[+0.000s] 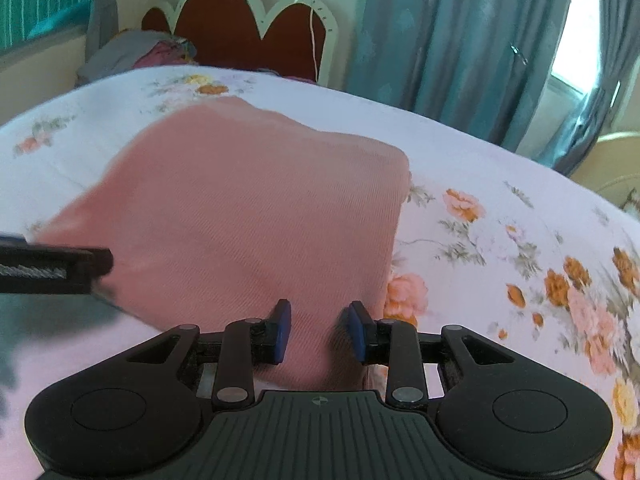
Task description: Fold small clothes
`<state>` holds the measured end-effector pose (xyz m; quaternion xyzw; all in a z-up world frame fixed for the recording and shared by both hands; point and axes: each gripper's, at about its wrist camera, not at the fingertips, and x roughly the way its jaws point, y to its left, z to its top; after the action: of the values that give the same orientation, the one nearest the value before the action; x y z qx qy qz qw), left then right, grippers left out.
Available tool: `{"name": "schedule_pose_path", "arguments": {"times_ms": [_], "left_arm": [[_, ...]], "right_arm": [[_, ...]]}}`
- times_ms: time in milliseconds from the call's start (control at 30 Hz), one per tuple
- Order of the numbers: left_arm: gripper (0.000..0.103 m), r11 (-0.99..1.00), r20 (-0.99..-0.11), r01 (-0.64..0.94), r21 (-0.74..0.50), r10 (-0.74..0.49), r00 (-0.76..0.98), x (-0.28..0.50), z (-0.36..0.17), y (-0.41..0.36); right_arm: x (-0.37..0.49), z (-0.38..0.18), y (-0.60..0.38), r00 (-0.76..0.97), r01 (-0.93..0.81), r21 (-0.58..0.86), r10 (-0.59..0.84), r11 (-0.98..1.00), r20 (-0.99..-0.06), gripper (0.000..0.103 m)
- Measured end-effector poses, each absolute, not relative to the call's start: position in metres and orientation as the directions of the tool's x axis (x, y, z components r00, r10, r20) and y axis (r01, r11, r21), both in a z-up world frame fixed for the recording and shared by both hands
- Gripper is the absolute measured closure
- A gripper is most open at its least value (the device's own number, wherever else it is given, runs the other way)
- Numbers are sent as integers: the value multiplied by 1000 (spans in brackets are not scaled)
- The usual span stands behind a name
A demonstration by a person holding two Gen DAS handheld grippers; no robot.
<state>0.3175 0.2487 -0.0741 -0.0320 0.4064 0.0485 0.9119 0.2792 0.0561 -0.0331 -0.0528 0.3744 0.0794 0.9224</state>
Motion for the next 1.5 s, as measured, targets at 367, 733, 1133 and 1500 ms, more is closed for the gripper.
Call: {"name": "schedule_pose_path", "arguments": {"times_ms": [367, 733, 1133, 1500], "left_arm": [[11, 998, -731, -36, 56, 65, 680, 232, -25, 237], [5, 996, -632, 47, 76, 11, 775, 100, 76, 234], [1, 1000, -578, 17, 17, -4, 816, 21, 136, 249], [1, 1000, -554, 6, 12, 1, 832, 2, 145, 252]], "right_arm": [[180, 11, 46, 723, -244, 74, 232, 967, -651, 31], [58, 102, 12, 788, -116, 220, 224, 969, -573, 0], [-44, 186, 30, 900, -111, 91, 139, 990, -414, 0], [-60, 182, 27, 898, -124, 99, 154, 987, -412, 0]]}}
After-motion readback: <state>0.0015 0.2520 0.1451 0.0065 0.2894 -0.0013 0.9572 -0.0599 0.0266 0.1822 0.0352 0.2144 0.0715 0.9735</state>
